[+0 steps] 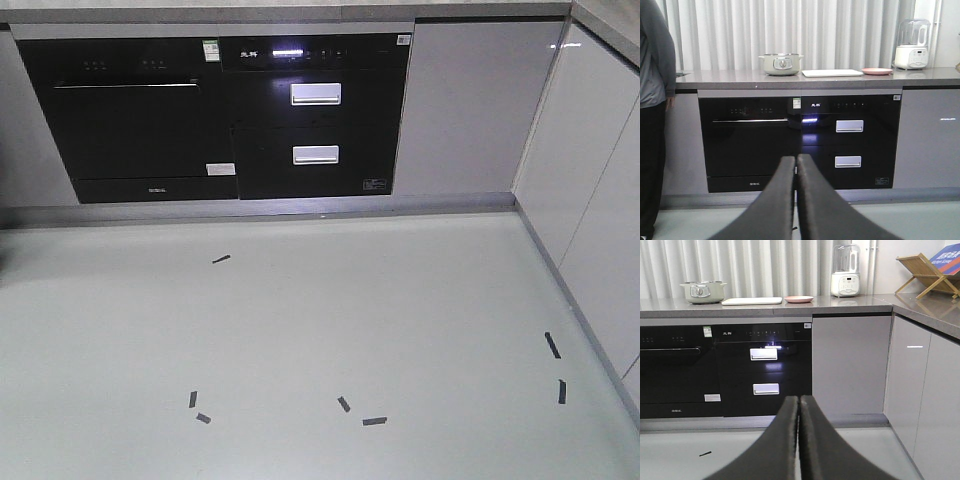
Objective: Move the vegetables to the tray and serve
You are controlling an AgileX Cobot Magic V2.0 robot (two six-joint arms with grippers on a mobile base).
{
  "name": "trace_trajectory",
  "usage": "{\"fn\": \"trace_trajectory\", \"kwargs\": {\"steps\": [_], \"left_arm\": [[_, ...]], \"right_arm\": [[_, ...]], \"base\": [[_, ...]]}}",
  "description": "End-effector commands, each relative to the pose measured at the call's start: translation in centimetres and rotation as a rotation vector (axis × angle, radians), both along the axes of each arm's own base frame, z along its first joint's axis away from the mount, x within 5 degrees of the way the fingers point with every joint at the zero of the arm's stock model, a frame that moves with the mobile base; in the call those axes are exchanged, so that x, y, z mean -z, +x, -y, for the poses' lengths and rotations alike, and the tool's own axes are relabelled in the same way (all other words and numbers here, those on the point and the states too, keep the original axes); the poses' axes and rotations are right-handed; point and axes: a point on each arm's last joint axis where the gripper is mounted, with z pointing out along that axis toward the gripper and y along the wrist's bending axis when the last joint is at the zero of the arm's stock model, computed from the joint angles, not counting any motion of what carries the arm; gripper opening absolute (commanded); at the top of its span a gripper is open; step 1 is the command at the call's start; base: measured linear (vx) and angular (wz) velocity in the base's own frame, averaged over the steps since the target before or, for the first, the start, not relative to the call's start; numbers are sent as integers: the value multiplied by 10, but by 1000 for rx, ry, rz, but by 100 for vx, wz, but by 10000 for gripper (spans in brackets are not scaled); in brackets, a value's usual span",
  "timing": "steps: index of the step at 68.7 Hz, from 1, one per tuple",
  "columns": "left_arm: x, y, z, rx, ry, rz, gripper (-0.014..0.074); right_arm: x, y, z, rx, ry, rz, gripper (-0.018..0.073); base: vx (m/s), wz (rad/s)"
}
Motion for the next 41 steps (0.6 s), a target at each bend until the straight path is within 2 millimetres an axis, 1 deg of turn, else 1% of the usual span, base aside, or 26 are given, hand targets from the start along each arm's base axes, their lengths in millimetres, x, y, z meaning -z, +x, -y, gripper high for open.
{"fn": "trace_trajectory", "kwargs": {"steps": [1, 41], "left_arm": [[-4, -1, 1, 14, 0, 82, -6], [-4, -1, 1, 14, 0, 82, -6]], "right_arm": [[-5, 0, 0, 4, -2, 70, -4], [-5, 0, 0, 4, -2, 70, -4]], "base": [[0, 0], [0, 0]]}}
